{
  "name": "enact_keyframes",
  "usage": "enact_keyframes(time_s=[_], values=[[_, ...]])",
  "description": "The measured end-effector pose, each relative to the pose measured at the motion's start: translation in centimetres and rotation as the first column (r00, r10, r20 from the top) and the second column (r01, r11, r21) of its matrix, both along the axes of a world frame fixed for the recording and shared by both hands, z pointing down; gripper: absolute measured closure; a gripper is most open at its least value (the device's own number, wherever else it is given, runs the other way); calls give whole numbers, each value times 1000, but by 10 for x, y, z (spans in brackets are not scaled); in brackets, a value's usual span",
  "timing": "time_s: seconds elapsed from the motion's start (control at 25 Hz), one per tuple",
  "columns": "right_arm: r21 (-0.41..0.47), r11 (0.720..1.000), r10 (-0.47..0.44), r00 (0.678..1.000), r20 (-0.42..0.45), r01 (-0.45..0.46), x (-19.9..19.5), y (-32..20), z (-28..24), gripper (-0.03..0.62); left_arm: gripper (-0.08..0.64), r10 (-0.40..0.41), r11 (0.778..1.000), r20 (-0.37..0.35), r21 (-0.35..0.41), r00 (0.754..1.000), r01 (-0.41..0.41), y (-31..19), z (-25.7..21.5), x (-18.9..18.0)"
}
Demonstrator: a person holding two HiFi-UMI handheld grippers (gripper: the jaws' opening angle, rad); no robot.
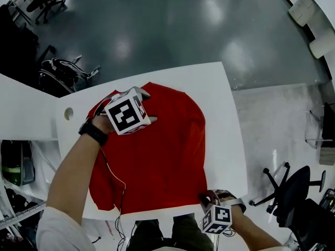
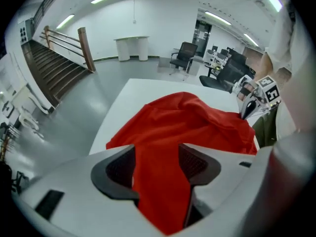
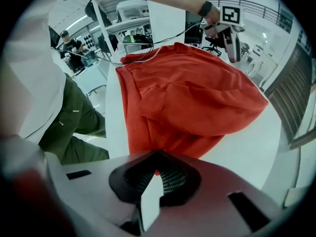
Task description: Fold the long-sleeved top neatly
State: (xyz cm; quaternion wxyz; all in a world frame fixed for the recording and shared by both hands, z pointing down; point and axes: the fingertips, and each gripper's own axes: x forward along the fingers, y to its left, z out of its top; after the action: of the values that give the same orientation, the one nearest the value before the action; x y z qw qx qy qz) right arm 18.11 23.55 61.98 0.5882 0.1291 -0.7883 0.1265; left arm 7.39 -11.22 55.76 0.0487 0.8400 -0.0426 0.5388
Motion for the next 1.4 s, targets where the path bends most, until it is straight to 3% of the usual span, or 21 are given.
enact_keyframes(time_s=[0.16, 0.36, 0.6, 1.04, 1.24, 1.4], values=[[-11, 1000, 8, 1000, -2, -8, 0, 0, 0, 571, 284, 23, 998, -6, -50, 1000, -23, 73, -11, -37], [-27, 999, 18, 1000, -5, -18, 0, -2, -2, 571, 284, -7, 993, -10, -122, 1000, 5, 161, -25, -80], [-38, 999, 19, 1000, -23, -19, -2, -2, -2, 571, 282, -16, 977, 2, -214, 1000, 16, 258, -25, -110], [-8, 999, 32, 998, -51, -33, -1, -3, -5, 568, 284, 9, 971, 118, -239, 993, 20, 356, 6, -135], [72, 997, 43, 999, -26, -41, -2, -10, -19, 537, 311, 26, 980, 221, -200, 975, 19, 385, 26, -155], [94, 995, -18, 1000, 19, 16, -11, -1, -26, 537, 325, 25, 986, 276, -166, 961, 22, 396, 42, -168]])
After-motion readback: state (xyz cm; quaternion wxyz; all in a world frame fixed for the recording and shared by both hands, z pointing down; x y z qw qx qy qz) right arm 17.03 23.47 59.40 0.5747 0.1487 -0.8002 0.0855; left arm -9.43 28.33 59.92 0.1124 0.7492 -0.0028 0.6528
